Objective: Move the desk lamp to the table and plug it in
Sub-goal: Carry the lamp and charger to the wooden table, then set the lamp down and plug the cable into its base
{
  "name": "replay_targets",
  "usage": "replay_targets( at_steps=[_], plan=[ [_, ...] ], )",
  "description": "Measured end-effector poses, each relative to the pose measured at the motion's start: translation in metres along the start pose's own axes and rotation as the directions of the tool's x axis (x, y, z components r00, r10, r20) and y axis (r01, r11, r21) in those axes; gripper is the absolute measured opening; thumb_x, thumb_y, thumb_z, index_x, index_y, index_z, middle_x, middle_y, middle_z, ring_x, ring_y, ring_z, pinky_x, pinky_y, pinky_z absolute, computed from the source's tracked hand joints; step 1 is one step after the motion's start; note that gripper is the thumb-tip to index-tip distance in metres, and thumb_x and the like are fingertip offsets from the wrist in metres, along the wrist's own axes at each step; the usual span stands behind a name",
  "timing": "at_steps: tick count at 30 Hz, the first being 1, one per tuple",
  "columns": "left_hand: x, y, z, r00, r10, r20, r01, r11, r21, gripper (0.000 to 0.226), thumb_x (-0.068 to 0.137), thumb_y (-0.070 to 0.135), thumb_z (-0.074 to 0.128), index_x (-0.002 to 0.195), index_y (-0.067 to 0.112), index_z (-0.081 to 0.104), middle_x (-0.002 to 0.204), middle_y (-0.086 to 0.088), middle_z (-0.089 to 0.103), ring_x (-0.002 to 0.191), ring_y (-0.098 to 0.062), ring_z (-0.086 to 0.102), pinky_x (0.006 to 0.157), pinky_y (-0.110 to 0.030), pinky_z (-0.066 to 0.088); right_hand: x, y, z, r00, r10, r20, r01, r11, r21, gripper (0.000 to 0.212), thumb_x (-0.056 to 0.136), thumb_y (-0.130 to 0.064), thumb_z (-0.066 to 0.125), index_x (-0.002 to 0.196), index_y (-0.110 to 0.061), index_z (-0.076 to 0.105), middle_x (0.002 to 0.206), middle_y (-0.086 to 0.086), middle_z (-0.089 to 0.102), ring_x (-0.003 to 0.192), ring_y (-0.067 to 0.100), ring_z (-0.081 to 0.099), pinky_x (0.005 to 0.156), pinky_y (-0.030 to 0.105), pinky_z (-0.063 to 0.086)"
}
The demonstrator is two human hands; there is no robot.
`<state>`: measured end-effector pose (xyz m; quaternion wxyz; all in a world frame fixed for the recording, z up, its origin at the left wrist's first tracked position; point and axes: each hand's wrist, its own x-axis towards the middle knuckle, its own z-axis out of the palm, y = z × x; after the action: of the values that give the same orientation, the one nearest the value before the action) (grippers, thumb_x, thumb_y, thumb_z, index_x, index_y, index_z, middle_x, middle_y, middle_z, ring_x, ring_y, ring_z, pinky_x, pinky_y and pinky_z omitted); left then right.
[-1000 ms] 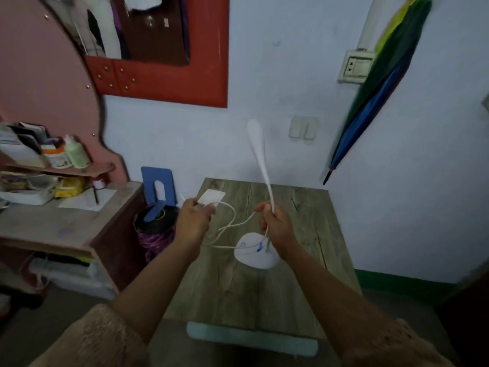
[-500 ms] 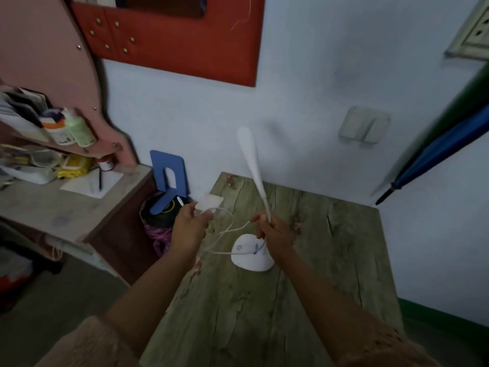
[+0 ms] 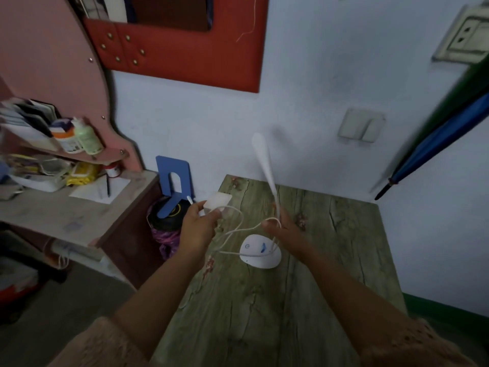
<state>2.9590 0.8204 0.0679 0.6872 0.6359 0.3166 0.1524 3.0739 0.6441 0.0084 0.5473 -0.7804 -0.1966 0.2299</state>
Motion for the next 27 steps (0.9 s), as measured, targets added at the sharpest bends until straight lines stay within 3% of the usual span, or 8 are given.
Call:
replay_targets(
  at_steps=[4,6,9,11,14,18,22,27],
  plan=[
    [-0.025,0.012,-0.013,0.997,0.049,0.063,-0.044,0.996,-0.077,0.031,0.089,0.011,0.055,0.118,-0.001,0.052,0.057,-0.001,0.043,0.031,-0.001,0.032,0.032,-0.013,0.026,-0.028,-0.016,-0.002,0.997,-0.011,-0.081,0.006,0.998,-0.067,0.09,0.086,-0.027,0.066,0.149,-0.016,0.004,0.157,0.013,0.018,0.141,0.029,0.026,0.113,0.053,0.03],
    [-0.037,0.019,-0.018,0.992,0.084,0.094,-0.073,0.991,-0.11,0.03,0.09,0.009,0.054,0.118,0.001,0.052,0.055,-0.001,0.042,0.032,-0.002,0.031,0.032,-0.013,0.025,-0.041,-0.026,-0.003,0.98,-0.042,-0.194,0.021,0.994,-0.107,0.088,0.083,-0.028,0.07,0.149,-0.015,0.013,0.154,0.014,0.025,0.138,0.03,0.032,0.11,0.054,0.035],
    [-0.059,0.032,-0.021,0.977,0.127,0.173,-0.095,0.979,-0.181,0.03,0.087,0.003,0.049,0.117,0.008,0.055,0.056,0.0,0.044,0.035,-0.004,0.031,0.033,-0.014,0.023,-0.066,-0.042,-0.01,0.933,-0.081,-0.351,0.039,0.991,-0.125,0.06,0.079,-0.022,0.073,0.131,-0.011,0.044,0.116,0.009,0.059,0.1,0.019,0.059,0.083,0.033,0.052],
    [-0.07,0.038,-0.018,0.956,0.15,0.251,-0.091,0.968,-0.232,0.03,0.088,0.004,0.042,0.114,0.012,0.056,0.053,0.001,0.045,0.035,-0.005,0.032,0.034,-0.015,0.021,-0.083,-0.053,-0.015,0.914,-0.09,-0.396,0.047,0.992,-0.118,0.035,0.079,-0.02,0.073,0.11,-0.013,0.059,0.092,-0.002,0.063,0.083,0.013,0.06,0.07,0.023,0.049],
    [-0.088,0.044,-0.005,0.914,0.192,0.357,-0.108,0.965,-0.241,0.025,0.094,0.016,0.036,0.107,0.014,0.057,0.054,0.0,0.049,0.033,-0.002,0.038,0.032,-0.013,0.025,-0.111,-0.073,-0.022,0.92,-0.091,-0.382,0.083,0.996,-0.039,0.015,0.085,-0.031,0.066,0.093,-0.018,0.067,0.084,-0.002,0.066,0.077,0.012,0.062,0.071,0.027,0.048],
    [-0.103,0.041,0.023,0.843,0.284,0.457,-0.269,0.958,-0.099,0.028,0.095,0.005,0.038,0.111,0.016,0.058,0.056,-0.002,0.049,0.037,-0.001,0.041,0.035,-0.012,0.031,-0.143,-0.096,-0.037,0.976,-0.008,-0.216,0.039,0.989,0.142,0.036,0.091,-0.043,0.054,0.081,-0.016,0.075,0.085,0.013,0.071,0.079,0.024,0.062,0.078,0.037,0.048],
    [-0.109,0.037,0.052,0.754,0.306,0.581,-0.354,0.935,-0.033,0.028,0.094,0.01,0.043,0.109,0.028,0.059,0.057,0.003,0.058,0.045,-0.005,0.05,0.042,-0.016,0.039,-0.16,-0.095,-0.057,0.974,0.079,-0.214,-0.009,0.95,0.312,0.026,0.084,-0.036,0.066,0.081,-0.013,0.076,0.095,0.022,0.07,0.086,0.031,0.064,0.09,0.048,0.049],
    [-0.104,0.041,0.089,0.721,0.304,0.623,-0.401,0.916,0.017,0.028,0.098,0.017,0.04,0.114,0.031,0.057,0.096,0.004,0.068,0.066,0.005,0.066,0.054,-0.011,0.053,-0.158,-0.076,-0.091,0.929,0.223,-0.296,-0.055,0.873,0.485,0.029,0.086,-0.028,0.065,0.092,0.0,0.069,0.097,0.025,0.068,0.087,0.032,0.064,0.088,0.045,0.052]
  ],
)
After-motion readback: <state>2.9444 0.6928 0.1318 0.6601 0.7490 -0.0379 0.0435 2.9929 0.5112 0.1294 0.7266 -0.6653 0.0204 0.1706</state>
